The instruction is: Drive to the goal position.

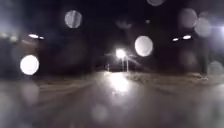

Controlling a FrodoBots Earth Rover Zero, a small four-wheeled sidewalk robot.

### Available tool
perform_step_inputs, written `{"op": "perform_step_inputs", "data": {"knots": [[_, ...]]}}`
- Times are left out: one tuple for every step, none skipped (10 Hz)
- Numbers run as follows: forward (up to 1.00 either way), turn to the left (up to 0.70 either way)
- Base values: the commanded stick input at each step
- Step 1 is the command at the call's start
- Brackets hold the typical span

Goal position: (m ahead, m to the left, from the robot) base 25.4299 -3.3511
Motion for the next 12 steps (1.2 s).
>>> {"op": "perform_step_inputs", "data": {"knots": [[1.0, 0.02], [1.0, 0.02], [1.0, 0.02], [1.0, 0.01], [1.0, 0.01], [1.0, 0.04], [1.0, 0.08], [1.0, 0.11], [1.0, 0.09], [1.0, 0.08], [1.0, 0.07], [1.0, 0.06]]}}
